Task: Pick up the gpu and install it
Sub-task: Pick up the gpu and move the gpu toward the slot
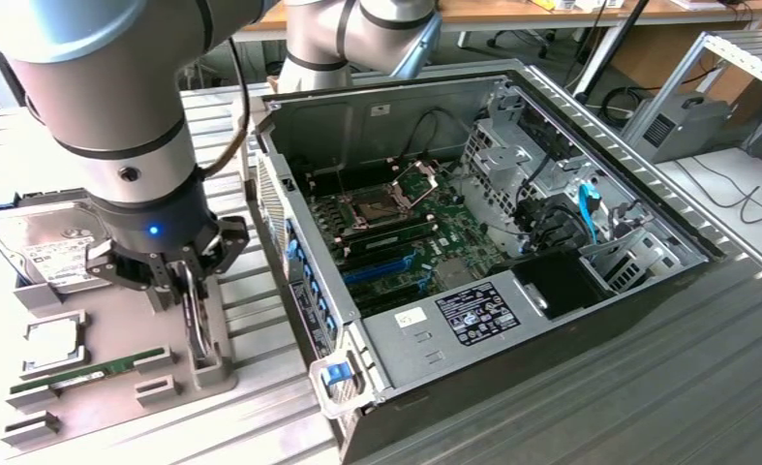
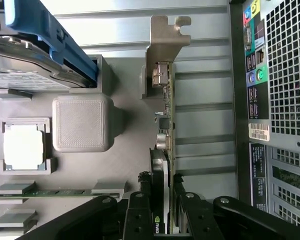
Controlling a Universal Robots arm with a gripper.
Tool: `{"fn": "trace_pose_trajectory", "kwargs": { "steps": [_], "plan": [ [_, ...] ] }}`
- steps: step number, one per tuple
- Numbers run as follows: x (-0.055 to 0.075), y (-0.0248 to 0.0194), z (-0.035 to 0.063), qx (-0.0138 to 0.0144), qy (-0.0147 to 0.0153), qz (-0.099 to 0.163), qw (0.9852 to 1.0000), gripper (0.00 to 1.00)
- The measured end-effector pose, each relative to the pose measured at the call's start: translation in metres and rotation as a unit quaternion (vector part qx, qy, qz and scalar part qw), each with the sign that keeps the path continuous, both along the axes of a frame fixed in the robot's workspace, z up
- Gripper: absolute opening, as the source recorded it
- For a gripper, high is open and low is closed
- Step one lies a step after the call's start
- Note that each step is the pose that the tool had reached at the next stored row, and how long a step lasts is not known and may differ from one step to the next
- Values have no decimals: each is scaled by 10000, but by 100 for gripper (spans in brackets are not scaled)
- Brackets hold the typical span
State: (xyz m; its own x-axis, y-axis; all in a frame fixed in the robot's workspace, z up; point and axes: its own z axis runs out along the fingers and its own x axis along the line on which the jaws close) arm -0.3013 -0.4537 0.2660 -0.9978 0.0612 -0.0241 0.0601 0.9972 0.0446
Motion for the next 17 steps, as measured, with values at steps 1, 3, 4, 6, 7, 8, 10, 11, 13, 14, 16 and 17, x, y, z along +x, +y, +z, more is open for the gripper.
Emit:
{"fn": "trace_pose_trajectory", "kwargs": {
  "steps": [1,3,4,6,7,8,10,11,13,14,16,17],
  "plan": [
    [0,0,23,0,0,0,10000,27],
    [0,0,62,0,0,0,10000,27],
    [0,0,80,0,0,0,10000,27],
    [0,0,124,0,0,0,10000,27],
    [0,0,156,0,0,0,10000,27],
    [0,0,183,0,0,0,10000,27],
    [0,0,247,0,0,0,10000,27],
    [0,0,274,0,0,0,10000,27],
    [0,0,340,0,0,0,10000,27],
    [1,0,405,0,0,0,10000,27],
    [0,0,478,0,0,0,10000,27],
    [1,0,534,0,0,0,10000,27]
  ]
}}
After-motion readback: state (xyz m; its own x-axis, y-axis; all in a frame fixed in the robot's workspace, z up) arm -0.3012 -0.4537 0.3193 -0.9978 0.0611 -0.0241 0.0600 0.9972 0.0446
